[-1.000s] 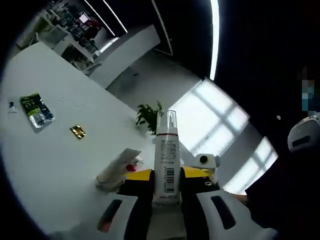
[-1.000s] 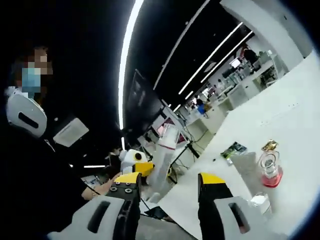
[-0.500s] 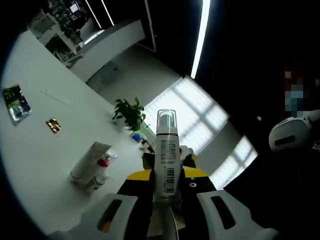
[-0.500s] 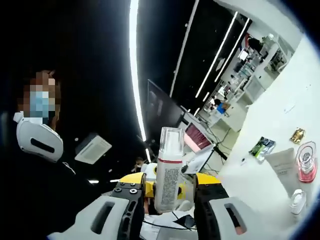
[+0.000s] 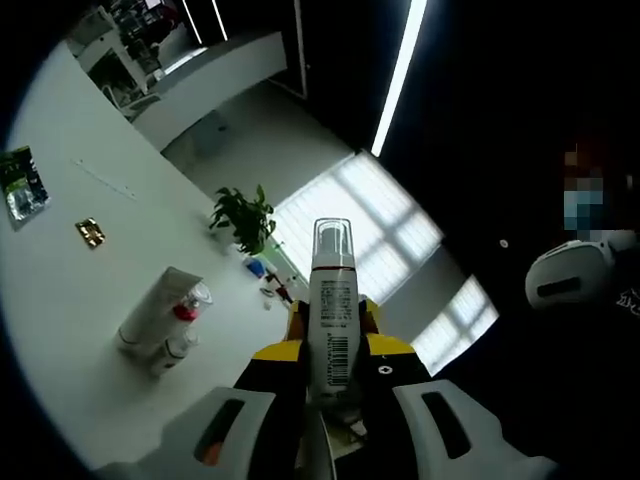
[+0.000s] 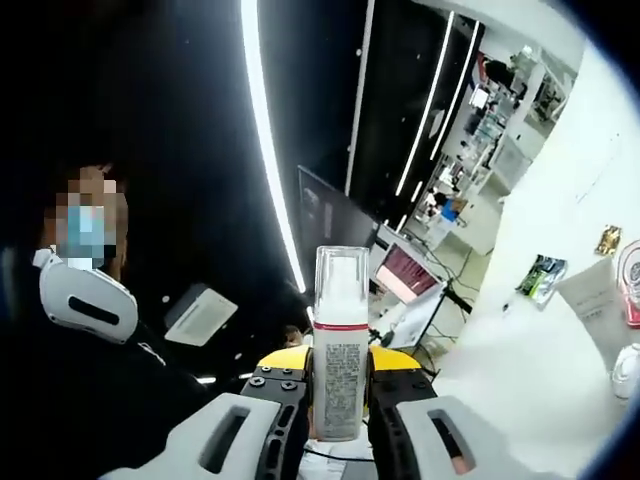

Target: Arrange the skincare products in the storage area until every visible bottle or jar stands upright without overlapping.

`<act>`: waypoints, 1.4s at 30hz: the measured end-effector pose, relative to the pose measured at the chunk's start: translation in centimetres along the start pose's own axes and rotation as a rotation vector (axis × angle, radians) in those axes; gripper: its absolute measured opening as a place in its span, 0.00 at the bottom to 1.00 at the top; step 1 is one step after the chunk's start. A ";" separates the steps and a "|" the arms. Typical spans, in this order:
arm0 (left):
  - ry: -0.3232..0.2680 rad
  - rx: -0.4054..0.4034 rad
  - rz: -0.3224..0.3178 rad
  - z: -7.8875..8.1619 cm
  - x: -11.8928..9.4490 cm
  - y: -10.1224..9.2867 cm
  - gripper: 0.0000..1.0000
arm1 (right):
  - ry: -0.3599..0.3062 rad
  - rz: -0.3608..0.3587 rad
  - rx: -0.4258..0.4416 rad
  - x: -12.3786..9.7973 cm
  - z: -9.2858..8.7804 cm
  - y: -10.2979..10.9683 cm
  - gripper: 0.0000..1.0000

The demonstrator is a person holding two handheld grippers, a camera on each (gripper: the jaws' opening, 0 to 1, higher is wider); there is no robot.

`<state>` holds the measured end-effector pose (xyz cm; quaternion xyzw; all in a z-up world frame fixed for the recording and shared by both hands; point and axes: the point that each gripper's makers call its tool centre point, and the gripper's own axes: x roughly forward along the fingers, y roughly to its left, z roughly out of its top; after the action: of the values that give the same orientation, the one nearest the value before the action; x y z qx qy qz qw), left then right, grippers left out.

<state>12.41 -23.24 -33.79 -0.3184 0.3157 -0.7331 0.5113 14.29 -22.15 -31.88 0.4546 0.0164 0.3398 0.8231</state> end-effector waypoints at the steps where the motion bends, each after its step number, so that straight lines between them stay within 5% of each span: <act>1: 0.000 0.000 -0.001 0.0 0.0 0.0 0.22 | -0.002 -0.004 -0.003 0.0 0.0 0.0 0.19; 3: 0.002 -0.009 -0.011 0.0 0.0 -0.2 0.21 | 0.002 -0.107 -0.038 -0.2 0.0 -1.7 0.12; 4: -0.001 -0.019 -0.003 0.0 -0.1 -0.1 0.21 | 0.001 -0.068 -0.047 0.0 0.0 -0.6 0.12; 9: -0.002 0.044 0.057 0.5 -0.7 0.5 0.20 | 0.009 -0.157 -0.125 -0.1 0.0 -1.1 0.12; 20: 0.146 0.216 0.255 -1.5 -1.5 3.5 0.25 | 0.097 -0.348 -0.321 -0.4 -0.4 -3.6 0.11; 25: 0.249 0.347 0.405 -2.3 -3.3 6.1 0.43 | 0.199 -0.505 -0.473 -2.0 -0.6 -6.3 0.11; 28: 0.190 0.359 0.412 -1.1 -3.6 5.9 0.46 | 0.299 -0.602 -0.571 -2.9 -1.5 -7.7 0.11; 32: 0.070 0.334 0.384 1.1 -3.0 4.6 0.41 | 0.503 -0.708 -0.832 -3.7 -3.3 -9.4 0.11; 37: 0.119 0.356 0.507 0.7 -2.7 6.6 0.42 | 0.552 -0.723 -1.002 -2.9 -3.7 -9.5 0.11; 42: 0.159 0.347 0.520 -0.2 -2.2 7.3 0.41 | 0.544 -0.712 -1.007 -2.7 -4.0 -9.2 0.11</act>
<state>16.86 -23.11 -40.03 -0.0768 0.2959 -0.6434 0.7019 15.86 -24.02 -42.05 -0.1192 0.2115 0.1162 0.9631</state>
